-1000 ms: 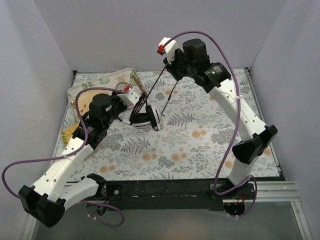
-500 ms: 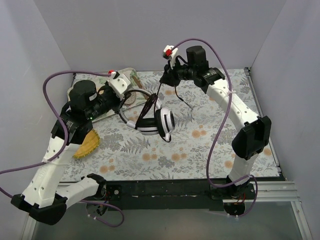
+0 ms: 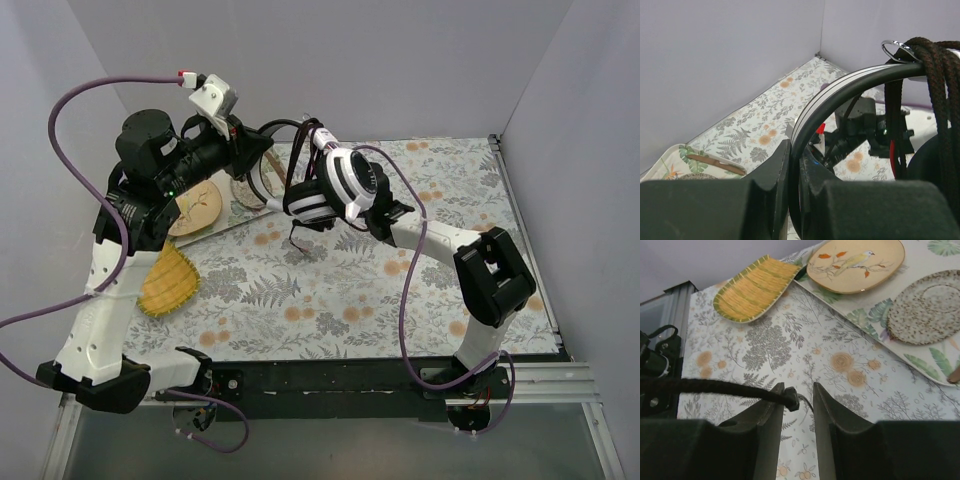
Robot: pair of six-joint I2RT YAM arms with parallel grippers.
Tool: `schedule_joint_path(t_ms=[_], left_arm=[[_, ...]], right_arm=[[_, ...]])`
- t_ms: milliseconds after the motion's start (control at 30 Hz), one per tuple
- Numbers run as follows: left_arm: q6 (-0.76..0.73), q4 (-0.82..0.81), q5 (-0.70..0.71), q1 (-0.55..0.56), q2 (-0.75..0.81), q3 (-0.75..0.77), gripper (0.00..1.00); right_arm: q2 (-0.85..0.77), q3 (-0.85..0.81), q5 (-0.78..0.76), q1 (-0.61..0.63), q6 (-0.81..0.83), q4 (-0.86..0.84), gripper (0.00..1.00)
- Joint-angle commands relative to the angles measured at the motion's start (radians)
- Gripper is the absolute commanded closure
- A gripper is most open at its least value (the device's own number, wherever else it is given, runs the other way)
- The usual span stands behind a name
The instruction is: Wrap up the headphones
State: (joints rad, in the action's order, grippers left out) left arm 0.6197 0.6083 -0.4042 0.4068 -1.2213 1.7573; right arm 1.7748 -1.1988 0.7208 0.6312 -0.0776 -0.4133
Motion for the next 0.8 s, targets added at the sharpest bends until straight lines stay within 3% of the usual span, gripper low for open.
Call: schedule_joint_path(t_ms=[0, 367, 767], left_arm=[[0.107, -0.104, 0.047, -0.014, 0.028, 0.07, 1.0], [0.104, -0.125, 0.139, -0.028, 0.032, 0.09, 1.0], [0.11, -0.13, 0.189, -0.033, 0.049, 0.119, 1.0]], right_arm=[[-0.006, 0.011, -0.024, 0.034, -0.099, -0.254, 0.63], [0.012, 0.057, -0.153, 0.064, -0.137, -0.351, 0.57], [0.009, 0.22, -0.188, 0.074, -0.162, -0.479, 0.54]])
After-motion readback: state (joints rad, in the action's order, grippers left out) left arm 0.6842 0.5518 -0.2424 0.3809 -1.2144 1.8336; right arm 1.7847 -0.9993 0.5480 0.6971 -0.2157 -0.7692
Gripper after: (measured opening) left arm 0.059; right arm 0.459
